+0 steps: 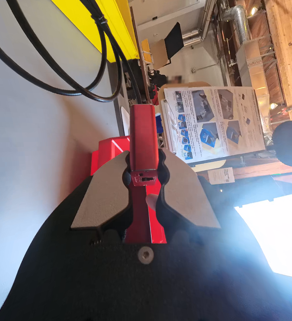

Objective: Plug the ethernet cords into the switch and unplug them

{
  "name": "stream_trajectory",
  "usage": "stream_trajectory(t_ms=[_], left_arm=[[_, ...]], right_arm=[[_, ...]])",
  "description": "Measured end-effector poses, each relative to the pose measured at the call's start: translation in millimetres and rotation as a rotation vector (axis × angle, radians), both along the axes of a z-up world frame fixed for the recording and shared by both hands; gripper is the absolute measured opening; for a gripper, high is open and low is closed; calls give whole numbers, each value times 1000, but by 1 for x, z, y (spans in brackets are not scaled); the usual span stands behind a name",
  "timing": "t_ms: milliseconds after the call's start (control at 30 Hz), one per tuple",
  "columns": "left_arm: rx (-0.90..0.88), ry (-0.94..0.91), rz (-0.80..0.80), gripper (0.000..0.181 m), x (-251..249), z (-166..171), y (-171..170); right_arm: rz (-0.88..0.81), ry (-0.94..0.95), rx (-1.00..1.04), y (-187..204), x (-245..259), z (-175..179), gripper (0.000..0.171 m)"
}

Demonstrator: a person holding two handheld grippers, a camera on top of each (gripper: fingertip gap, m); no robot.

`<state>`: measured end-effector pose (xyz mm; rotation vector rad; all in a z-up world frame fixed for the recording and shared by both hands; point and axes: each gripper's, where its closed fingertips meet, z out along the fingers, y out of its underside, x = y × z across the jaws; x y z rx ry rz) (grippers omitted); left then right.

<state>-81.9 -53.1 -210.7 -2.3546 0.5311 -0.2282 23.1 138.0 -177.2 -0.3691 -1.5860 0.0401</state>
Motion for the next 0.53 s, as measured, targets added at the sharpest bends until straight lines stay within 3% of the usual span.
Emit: stream_trajectory(t_ms=[33,167,367,533], left_arm=[[-17,18,-31,11,8,9,0],[-111,135,-179,10,38,24,8],[-254,218,-298,11,64,3,29],[-313,230,-335,11,69,-6,32]], right_arm=[[13,-7,7,-5,-2,-3,28],[113,-26,26,-35,-9,-10,29],[277,-9,21,-81,-6,-9,28],[317,-15,61,-92,-5,-14,28]])
